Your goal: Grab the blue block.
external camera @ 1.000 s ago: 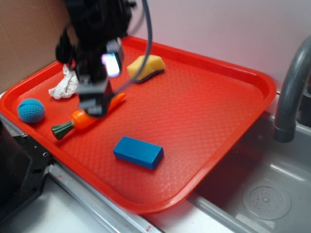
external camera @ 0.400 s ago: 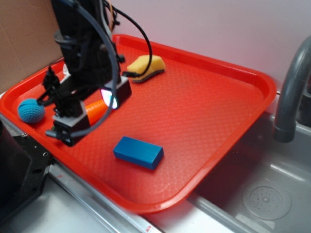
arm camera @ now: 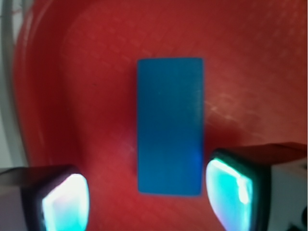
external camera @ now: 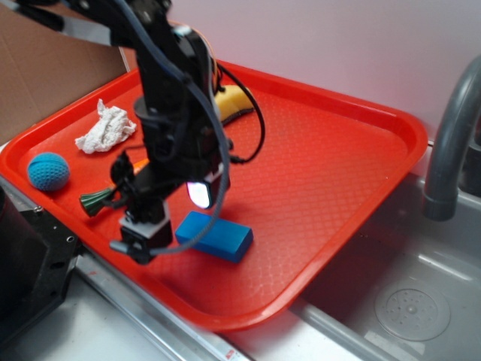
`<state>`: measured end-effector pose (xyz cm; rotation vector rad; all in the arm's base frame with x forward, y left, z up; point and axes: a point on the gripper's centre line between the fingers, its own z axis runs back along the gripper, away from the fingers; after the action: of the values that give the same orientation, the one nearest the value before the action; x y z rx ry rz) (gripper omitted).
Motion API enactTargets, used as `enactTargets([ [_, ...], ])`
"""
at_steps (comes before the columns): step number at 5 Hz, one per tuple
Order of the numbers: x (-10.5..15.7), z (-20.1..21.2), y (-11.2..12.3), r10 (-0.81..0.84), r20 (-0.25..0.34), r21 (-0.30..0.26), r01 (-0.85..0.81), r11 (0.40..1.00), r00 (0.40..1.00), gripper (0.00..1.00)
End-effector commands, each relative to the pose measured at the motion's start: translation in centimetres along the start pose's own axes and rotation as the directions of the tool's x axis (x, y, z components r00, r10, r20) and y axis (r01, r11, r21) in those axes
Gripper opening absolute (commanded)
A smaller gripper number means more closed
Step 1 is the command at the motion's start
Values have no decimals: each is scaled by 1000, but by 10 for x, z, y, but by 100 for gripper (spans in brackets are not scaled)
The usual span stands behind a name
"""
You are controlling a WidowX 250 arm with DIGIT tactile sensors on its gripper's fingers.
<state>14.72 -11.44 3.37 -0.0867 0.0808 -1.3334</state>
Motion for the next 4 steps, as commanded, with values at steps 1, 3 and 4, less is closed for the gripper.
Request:
enactTargets([
  [1, 4, -3, -11, 283, -36, 58, -281, 958, 958, 43],
  [3, 7, -5, -13, 395, -75, 55, -391, 919, 916, 0],
  [4, 10, -11, 6, 440, 14, 6, -440, 898, 898, 100],
])
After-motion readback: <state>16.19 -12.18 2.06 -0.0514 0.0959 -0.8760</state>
